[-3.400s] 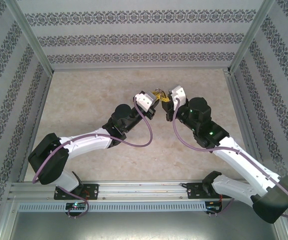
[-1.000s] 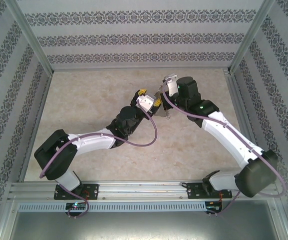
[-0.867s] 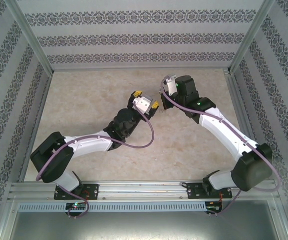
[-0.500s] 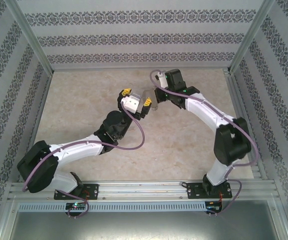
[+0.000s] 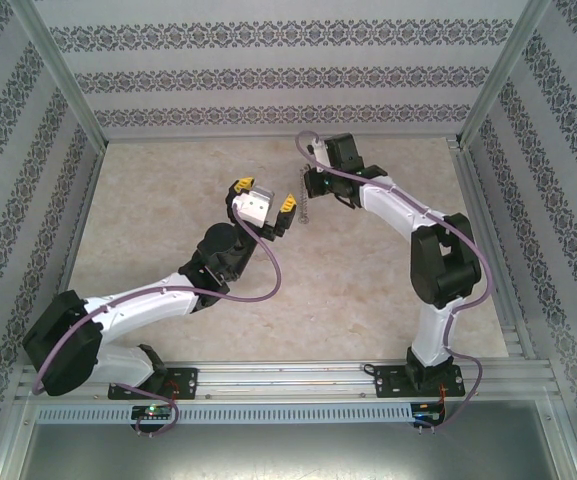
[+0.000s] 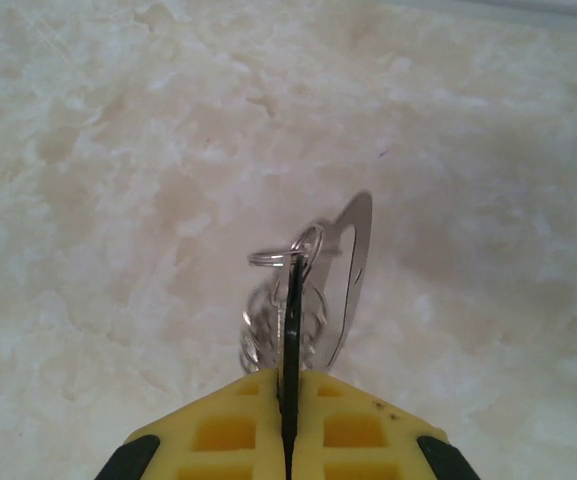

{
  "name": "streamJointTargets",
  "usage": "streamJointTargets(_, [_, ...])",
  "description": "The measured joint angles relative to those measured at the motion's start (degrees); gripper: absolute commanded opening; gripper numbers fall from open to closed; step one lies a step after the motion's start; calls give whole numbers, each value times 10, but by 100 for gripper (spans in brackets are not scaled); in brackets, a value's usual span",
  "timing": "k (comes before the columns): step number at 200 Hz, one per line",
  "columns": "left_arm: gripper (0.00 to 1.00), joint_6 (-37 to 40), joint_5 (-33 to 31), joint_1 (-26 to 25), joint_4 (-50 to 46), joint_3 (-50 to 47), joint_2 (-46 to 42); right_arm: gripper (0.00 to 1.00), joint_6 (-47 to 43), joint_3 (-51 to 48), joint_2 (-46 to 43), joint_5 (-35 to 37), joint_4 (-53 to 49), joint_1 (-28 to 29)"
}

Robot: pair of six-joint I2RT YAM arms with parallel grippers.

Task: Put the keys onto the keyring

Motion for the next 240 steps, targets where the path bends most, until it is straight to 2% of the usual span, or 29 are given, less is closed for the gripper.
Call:
streamJointTargets(55, [86,-21,0,0,-17,-4,-11,0,32,-59,-10,-1,9,43])
streamJointTargets(115, [87,-59,0,0,-48,-5,-68,0,84,-80,-8,1,21,111])
streamJointTargets(212, [88,-117,1,0,-155,-5,-162,0,160,-87,54,13,53,210])
streamJointTargets(229, [89,-126,3,0,-166,-6,-173,26,174,-88,69,14,60,222])
streamJointTargets(240, [89,-134,6,0,-168,-7,-183,39,184,-88,78,14,66,230])
